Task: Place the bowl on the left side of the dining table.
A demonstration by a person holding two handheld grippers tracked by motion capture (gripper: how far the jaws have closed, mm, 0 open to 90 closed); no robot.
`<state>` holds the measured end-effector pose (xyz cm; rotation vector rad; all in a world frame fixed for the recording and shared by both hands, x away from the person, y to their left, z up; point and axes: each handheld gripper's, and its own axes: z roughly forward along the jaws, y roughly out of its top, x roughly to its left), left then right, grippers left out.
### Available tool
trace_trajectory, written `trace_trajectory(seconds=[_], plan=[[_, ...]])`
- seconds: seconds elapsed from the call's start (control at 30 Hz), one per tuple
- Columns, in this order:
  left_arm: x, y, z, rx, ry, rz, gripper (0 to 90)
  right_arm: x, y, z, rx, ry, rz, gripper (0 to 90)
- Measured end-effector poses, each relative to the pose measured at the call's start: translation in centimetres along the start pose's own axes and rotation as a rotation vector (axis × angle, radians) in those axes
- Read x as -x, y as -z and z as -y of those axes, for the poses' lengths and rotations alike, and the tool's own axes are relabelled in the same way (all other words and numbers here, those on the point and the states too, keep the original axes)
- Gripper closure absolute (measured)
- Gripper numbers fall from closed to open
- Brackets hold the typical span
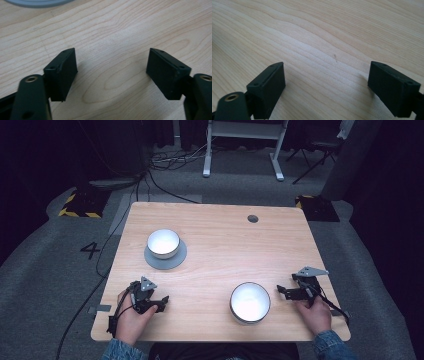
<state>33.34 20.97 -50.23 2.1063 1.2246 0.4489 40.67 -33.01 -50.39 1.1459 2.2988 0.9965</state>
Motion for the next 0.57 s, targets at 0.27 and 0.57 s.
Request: trace_trajectory(seconds=[0.27,0.57], plan=[[0.54,-0.35,-0.24,-0.012,0.018,-0.019,11.4,-0.04,0.0,0.0,0.001,-0.004,-0.001,14.4],[0.64,-0.51,-0.32,-0.018,0.011,-0.007,7.2,-0.04,0.01,0.0,0.001,-0.005,-0.001,14.4]])
